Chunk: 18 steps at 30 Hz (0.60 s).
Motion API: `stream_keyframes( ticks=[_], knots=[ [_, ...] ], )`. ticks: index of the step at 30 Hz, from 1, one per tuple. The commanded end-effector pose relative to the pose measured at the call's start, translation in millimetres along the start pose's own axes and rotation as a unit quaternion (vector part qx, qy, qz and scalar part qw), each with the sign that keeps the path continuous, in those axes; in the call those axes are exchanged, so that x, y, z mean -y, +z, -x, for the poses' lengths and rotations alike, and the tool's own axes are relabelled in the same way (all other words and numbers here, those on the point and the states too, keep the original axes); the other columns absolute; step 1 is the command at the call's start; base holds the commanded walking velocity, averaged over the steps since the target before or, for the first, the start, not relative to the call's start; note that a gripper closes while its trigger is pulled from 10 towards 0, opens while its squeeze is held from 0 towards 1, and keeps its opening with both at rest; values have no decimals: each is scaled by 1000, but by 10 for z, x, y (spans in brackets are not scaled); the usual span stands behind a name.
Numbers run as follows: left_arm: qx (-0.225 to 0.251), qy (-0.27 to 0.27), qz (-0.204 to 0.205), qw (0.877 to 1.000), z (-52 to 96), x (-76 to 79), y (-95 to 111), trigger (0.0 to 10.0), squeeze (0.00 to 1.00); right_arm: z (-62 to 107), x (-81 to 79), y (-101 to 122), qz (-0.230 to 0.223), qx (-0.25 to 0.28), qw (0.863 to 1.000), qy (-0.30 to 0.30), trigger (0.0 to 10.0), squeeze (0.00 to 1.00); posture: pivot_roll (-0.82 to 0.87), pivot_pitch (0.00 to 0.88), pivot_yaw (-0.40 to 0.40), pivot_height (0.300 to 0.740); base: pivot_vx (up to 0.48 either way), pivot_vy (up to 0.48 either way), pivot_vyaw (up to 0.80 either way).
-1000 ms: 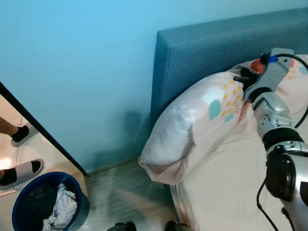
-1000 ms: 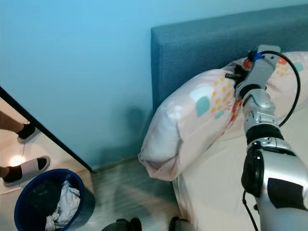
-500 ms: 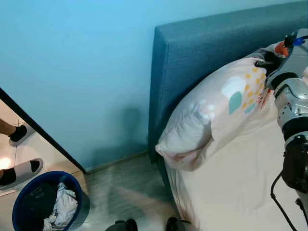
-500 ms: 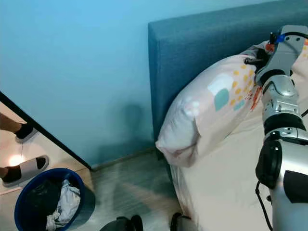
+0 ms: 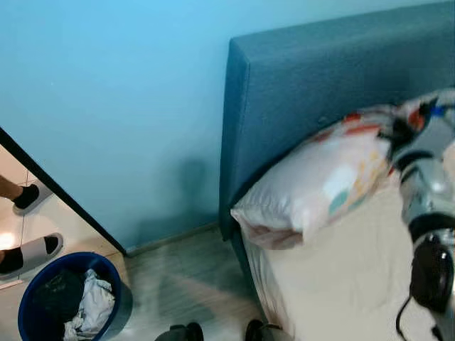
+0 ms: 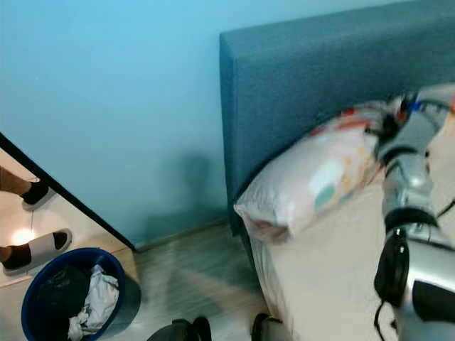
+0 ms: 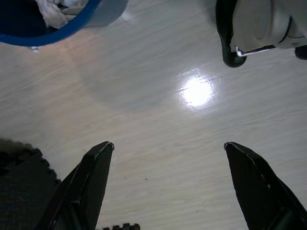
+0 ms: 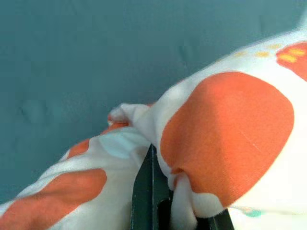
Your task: Clean up the room
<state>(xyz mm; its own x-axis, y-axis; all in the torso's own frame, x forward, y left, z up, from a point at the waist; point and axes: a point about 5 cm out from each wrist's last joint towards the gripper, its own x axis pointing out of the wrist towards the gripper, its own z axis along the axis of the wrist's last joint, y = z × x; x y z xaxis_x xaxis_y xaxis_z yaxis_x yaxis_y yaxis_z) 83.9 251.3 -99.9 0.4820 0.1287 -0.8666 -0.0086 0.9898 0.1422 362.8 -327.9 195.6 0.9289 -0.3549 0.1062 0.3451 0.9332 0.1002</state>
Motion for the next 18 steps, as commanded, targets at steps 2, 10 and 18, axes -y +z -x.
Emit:
stream_keyframes(
  ticks=[2,10,18],
  knots=[
    [-31,-2,-6,999,55,-39,-170,10000,0,59,127,-34,-8,21,999,-26,10000,0,64,332,22,740,0,0,0],
    [-27,-8,-10,1000,59,-49,-165,10000,0,186,206,-364,33,-53,997,-51,10000,0,49,341,21,740,0,0,0],
    [-20,-11,-6,1000,62,-47,-160,10000,0,404,209,-851,77,-181,977,-83,10000,0,50,347,20,740,0,0,0]
  ],
)
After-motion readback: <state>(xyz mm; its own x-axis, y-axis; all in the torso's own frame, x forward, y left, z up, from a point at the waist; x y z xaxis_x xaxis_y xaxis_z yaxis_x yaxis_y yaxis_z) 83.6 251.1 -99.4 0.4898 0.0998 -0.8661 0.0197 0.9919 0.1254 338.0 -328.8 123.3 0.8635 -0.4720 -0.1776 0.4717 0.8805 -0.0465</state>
